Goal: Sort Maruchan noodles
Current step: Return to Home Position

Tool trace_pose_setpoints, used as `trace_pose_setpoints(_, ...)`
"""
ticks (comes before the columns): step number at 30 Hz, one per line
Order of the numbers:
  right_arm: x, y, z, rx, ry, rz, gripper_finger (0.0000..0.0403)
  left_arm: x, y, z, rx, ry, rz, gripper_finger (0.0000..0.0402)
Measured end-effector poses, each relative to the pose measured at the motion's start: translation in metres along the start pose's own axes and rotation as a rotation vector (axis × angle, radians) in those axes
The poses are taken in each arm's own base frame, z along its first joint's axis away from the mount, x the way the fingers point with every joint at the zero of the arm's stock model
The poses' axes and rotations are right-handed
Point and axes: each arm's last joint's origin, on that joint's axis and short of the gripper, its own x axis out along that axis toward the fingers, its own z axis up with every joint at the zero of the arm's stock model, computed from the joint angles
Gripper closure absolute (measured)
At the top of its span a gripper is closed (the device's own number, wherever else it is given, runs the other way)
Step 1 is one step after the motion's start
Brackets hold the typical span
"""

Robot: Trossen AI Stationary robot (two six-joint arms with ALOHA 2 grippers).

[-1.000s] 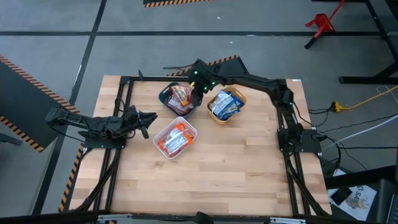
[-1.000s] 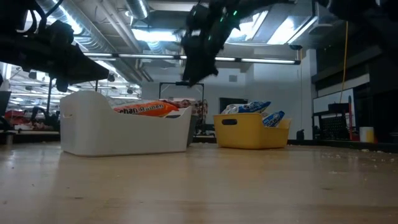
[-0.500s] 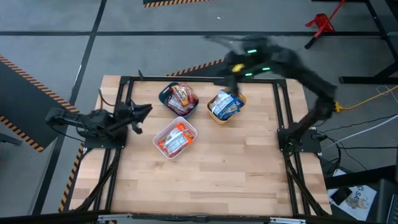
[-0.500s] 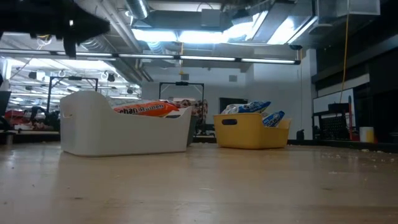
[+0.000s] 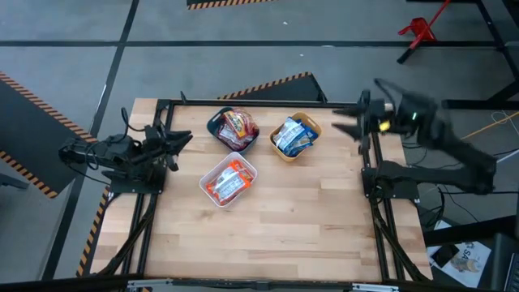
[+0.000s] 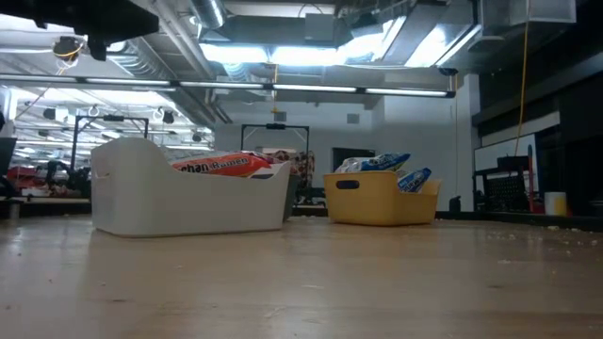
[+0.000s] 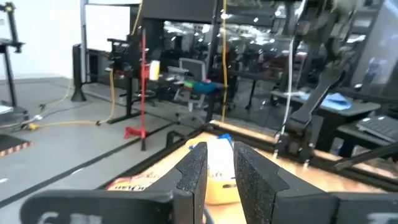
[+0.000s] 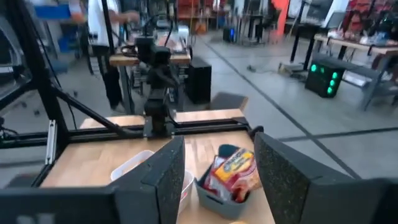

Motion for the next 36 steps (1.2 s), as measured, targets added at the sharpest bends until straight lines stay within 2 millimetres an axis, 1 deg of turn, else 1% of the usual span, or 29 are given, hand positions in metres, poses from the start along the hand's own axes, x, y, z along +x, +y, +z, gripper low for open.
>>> trace_pose_setpoints(2,-0.007,0.004,-0.041,0.044,-0.053,-0.025,0.0226,0.000,-0.001,-0.002,0.002,0.002,-0.032,0.0328)
trace_pose_setpoints(4,-0.009,0.006,-0.083,0.122,-0.099,-0.043,0.0226,0.001,-0.001,-0.009,0.018,0.031,-0.047,0.0328)
trace_pose_setpoints(7,-0.007,0.008,-0.138,0.220,-0.172,-0.021,0.0226,0.002,-0.002,-0.021,-0.004,0.058,-0.063,0.0328)
trace_pose_setpoints(11,-0.002,0.011,-0.195,0.294,-0.232,0.016,0.0226,0.004,-0.001,-0.043,0.001,0.124,-0.079,0.0328)
trace_pose_setpoints(12,-0.002,0.011,-0.206,0.304,-0.246,0.013,0.0226,0.003,-0.001,-0.049,0.005,0.133,-0.079,0.0328)
trace_pose_setpoints(15,-0.001,0.012,-0.233,0.336,-0.289,0.015,0.0226,0.001,0.003,-0.064,-0.010,0.182,-0.081,0.0328)
trace_pose_setpoints(16,0.000,0.012,-0.238,0.353,-0.276,0.012,0.0226,-0.001,0.005,-0.069,-0.020,0.207,-0.075,0.0328)
trace_pose_setpoints(19,0.000,0.011,-0.240,0.371,-0.244,-0.006,0.0226,-0.008,0.011,-0.078,-0.051,0.259,-0.054,0.0328)
trace_pose_setpoints(24,0.001,0.011,-0.244,0.389,-0.196,-0.015,0.0226,-0.009,0.012,-0.085,-0.011,0.312,-0.043,0.0328)
trace_pose_setpoints(26,0.002,0.011,-0.250,0.422,-0.135,-0.033,0.0226,-0.009,0.013,-0.094,-0.012,0.346,-0.041,0.0328)
trace_pose_setpoints(29,0.003,0.011,-0.260,0.487,-0.037,-0.050,0.0226,-0.008,0.012,-0.094,-0.024,0.346,-0.065,0.0328)
trace_pose_setpoints(33,0.003,0.012,-0.269,0.645,0.045,-0.068,0.0226,-0.008,0.012,-0.093,-0.003,0.331,-0.040,0.0328)
trace_pose_setpoints(36,0.003,0.012,-0.271,0.670,0.062,-0.075,0.0226,-0.008,0.012,-0.094,-0.016,0.333,-0.033,0.0328)
